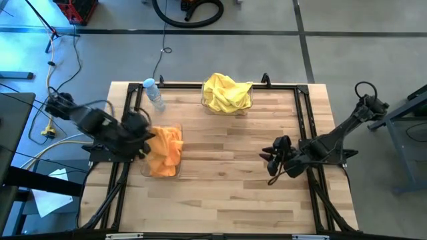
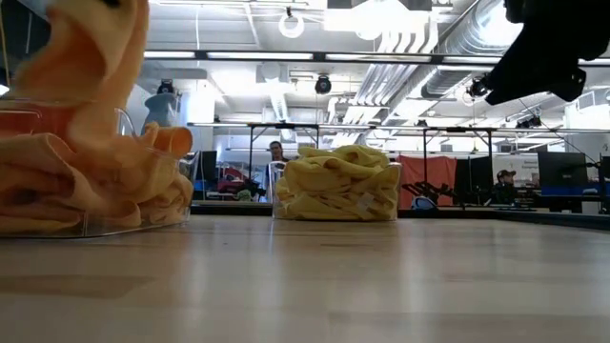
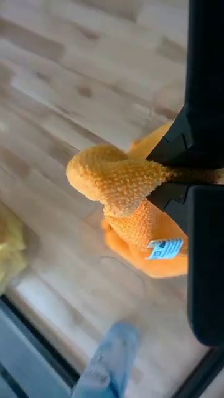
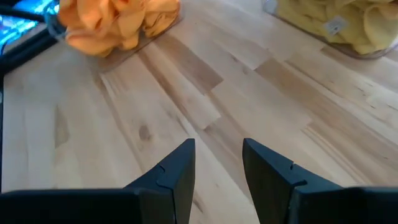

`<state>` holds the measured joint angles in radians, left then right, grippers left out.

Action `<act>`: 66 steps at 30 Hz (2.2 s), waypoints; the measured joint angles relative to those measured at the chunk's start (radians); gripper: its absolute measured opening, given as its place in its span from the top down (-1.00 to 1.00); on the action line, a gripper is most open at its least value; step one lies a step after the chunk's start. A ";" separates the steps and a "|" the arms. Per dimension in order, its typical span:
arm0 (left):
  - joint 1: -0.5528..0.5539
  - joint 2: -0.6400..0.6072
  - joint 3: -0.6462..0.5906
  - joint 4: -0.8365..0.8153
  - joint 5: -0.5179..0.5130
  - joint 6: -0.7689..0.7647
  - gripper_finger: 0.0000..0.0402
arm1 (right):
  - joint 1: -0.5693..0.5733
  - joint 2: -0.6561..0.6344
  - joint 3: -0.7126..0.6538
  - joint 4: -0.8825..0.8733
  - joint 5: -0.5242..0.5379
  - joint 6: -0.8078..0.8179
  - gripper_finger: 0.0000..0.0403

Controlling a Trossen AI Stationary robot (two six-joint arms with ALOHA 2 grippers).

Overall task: Sort microfiber towel by color & place in baskets
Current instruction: Put the orange microfiber towel into the bottom transparent bin, then return to Home Position

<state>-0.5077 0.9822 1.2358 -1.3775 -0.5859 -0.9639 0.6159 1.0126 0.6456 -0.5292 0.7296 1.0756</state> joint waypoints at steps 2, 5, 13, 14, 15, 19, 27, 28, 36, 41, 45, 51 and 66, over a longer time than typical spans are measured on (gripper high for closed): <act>0.019 0.004 -0.085 0.069 0.030 0.014 1.00 | -0.021 0.000 0.000 0.015 0.000 0.000 0.36; 0.052 0.002 -0.215 0.202 0.103 0.014 1.00 | -0.051 0.000 0.000 0.035 0.001 -0.001 0.36; 0.154 0.027 -0.493 0.485 0.209 -0.085 1.00 | -0.110 0.002 0.000 0.057 0.001 -0.002 0.36; 0.170 0.037 -0.511 0.510 0.240 -0.073 1.00 | -0.115 0.002 0.000 0.056 0.001 -0.002 0.36; 0.187 0.047 -0.527 0.524 0.277 -0.059 0.99 | -0.120 0.002 0.000 0.057 0.001 -0.002 0.36; 0.231 0.105 -0.553 0.509 0.396 0.019 0.87 | -0.142 0.002 0.000 0.057 0.004 -0.002 0.36; 0.297 0.191 -0.552 0.537 0.448 0.195 0.40 | -0.170 0.002 0.000 0.058 0.004 0.000 0.36; 0.304 0.194 -0.552 0.540 0.448 0.210 0.34 | -0.172 0.002 0.000 0.057 0.004 0.000 0.36; 0.337 0.164 -0.486 0.494 0.482 0.274 0.05 | -0.187 0.002 0.000 0.053 0.000 -0.002 0.36; 0.341 0.122 -0.395 0.395 0.530 0.349 0.04 | -0.187 0.002 0.000 0.052 -0.001 -0.003 0.36; 0.341 0.090 -0.340 0.312 0.530 0.382 0.04 | -0.187 0.002 0.000 0.048 -0.002 -0.003 0.36; 0.355 0.052 -0.325 0.211 0.493 0.345 0.04 | -0.187 0.002 0.000 0.042 0.000 -0.003 0.36; 0.358 -0.205 -0.367 0.581 0.191 0.794 0.79 | -0.193 0.002 0.000 0.032 0.007 0.007 0.36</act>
<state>-0.1497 0.7770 0.8688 -0.7965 -0.3945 -0.1695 0.4226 1.0145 0.6456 -0.4973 0.7368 1.0830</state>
